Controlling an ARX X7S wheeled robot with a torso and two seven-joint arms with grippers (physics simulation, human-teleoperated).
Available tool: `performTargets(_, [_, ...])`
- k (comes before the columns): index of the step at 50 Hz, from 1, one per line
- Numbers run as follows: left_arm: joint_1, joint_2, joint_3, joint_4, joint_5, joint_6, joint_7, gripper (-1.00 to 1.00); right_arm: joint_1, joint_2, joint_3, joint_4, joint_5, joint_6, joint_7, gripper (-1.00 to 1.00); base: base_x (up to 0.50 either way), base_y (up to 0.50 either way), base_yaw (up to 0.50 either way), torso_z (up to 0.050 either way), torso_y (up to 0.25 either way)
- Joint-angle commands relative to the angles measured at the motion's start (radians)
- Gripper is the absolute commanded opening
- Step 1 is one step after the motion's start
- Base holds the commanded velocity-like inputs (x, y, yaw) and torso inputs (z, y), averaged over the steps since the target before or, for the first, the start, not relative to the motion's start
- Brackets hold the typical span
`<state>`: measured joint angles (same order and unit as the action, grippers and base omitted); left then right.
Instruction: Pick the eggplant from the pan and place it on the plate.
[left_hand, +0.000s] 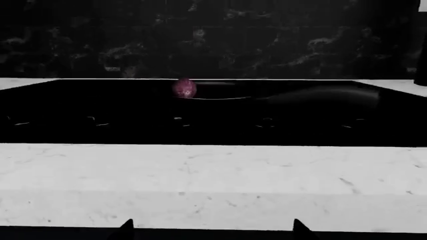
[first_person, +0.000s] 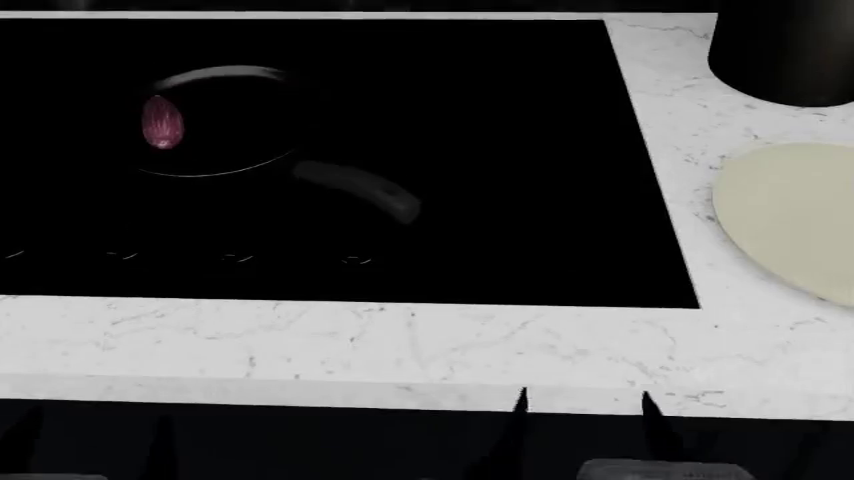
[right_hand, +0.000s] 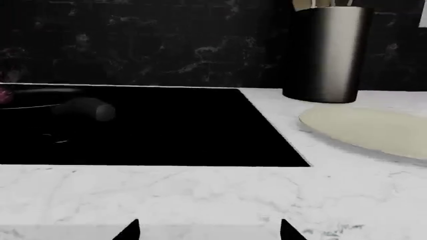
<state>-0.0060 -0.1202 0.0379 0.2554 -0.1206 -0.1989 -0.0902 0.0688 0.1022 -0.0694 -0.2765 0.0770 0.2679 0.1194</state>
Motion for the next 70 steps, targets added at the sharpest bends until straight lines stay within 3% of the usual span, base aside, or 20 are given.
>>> performTargets(1, [-0.156,-0.088,0.009,0.536,0.060,-0.502,-0.030,1.00,0.231,0.064,0.081,-0.493,0.117,0.485,0.005,1.00,0.00,0.00,0.00,0.000,0.000])
performTargets(3, [-0.250,-0.110,0.019,0.648,0.066,-0.673,-0.033,1.00,0.334,0.068,0.120,-0.583,0.173,0.645,0.013,1.00,0.00,0.00,0.00,0.000,0.000])
performTargets(5, [-0.280,-0.128,0.032,0.691,0.085,-0.718,-0.043,1.00,0.456,0.060,0.175,-0.658,0.236,0.824,0.020,1.00,0.00,0.00,0.00,0.000,0.000])
performTargets(7, [-0.482,-0.127,-0.006,0.791,0.039,-0.995,-0.029,1.00,0.647,0.034,0.261,-0.718,0.308,1.059,0.029,1.00,0.00,0.00,0.00,0.000,0.000])
performTargets(8, [-0.521,-0.143,-0.017,0.792,-0.011,-1.042,-0.055,1.00,0.688,0.029,0.279,-0.724,0.319,1.105,0.032,1.00,0.00,0.00,0.00,0.000,0.000])
performTargets(11, [-0.698,-0.379,-0.099,0.792,-0.461,-1.081,-0.467,1.00,0.933,0.034,0.334,-0.708,0.385,1.302,0.080,1.00,0.00,0.00,0.00,0.000,0.000])
performTargets(12, [-0.775,-0.403,-0.144,0.791,-0.611,-1.133,-0.614,1.00,0.975,0.065,0.344,-0.667,0.496,1.302,0.164,1.00,0.00,0.00,0.00,0.000,0.000])
performTargets(15, [-0.962,-0.367,-0.231,0.753,-1.044,-1.304,-0.730,1.00,1.102,0.150,0.384,-0.522,0.912,1.301,0.504,1.00,0.00,0.00,0.00,0.000,0.000])
performTargets(17, [-1.048,-0.356,-0.221,0.694,-1.091,-1.344,-0.758,1.00,1.163,0.169,0.360,-0.458,0.982,1.299,0.578,1.00,0.00,0.00,0.00,0.000,0.000])
performTargets(24, [-1.207,-0.371,-0.140,0.500,-1.140,-1.351,-0.798,1.00,1.288,0.189,0.299,-0.286,0.990,1.279,0.641,1.00,0.00,0.00,0.00,0.000,0.000])
performTargets(35, [-1.279,-0.373,-0.129,0.302,-1.209,-1.339,-0.839,1.00,1.367,0.201,0.250,-0.163,0.992,1.258,0.667,1.00,0.00,0.00,0.00,0.000,0.000])
performTargets(50, [-1.224,-0.396,-0.104,0.270,-1.186,-1.258,-0.802,1.00,1.341,0.228,0.182,-0.114,0.972,1.185,0.635,1.00,0.00,0.00,0.00,0.000,0.000])
performTargets(70, [-1.156,-0.427,-0.069,0.277,-1.143,-1.186,-0.749,1.00,1.322,0.251,0.189,-0.106,1.012,1.176,0.647,1.00,0.00,0.04,0.00,0.000,0.000])
